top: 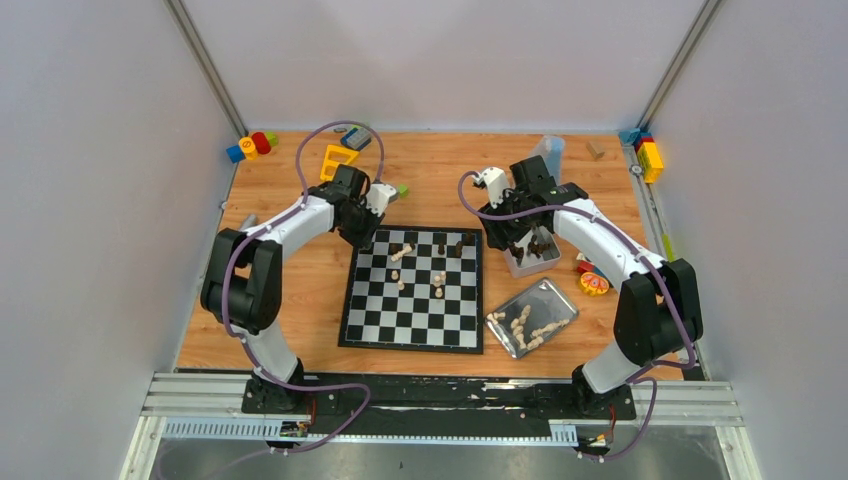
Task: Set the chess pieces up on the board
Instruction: Move the chess piece to the chessboard, then pick up the chess piece from the chessboard, then place the chess piece on the chessboard.
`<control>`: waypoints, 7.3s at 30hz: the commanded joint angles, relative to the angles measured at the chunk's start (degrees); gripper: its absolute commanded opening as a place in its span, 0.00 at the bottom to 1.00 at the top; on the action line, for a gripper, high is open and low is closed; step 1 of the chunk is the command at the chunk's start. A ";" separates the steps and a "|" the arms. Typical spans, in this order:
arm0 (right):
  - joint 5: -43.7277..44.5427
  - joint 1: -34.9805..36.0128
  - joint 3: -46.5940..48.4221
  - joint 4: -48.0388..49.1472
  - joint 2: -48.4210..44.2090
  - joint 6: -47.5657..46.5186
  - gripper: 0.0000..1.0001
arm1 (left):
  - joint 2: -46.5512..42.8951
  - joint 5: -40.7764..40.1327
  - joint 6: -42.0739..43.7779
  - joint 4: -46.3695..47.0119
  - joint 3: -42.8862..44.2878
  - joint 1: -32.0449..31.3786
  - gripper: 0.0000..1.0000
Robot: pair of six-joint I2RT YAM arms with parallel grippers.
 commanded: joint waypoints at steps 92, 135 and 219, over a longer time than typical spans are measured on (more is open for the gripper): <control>-9.24 -7.92 -13.16 10.48 -8.91 -0.15 0.47 | 9.82 5.25 11.83 -5.51 13.31 -12.88 0.42; -9.54 -7.94 -11.95 9.98 -9.21 -0.21 0.47 | 4.91 4.41 11.97 -6.13 7.55 -14.17 0.19; -50.59 4.37 13.33 12.52 11.88 22.75 0.33 | -15.31 5.63 9.19 -7.15 12.25 -23.30 0.13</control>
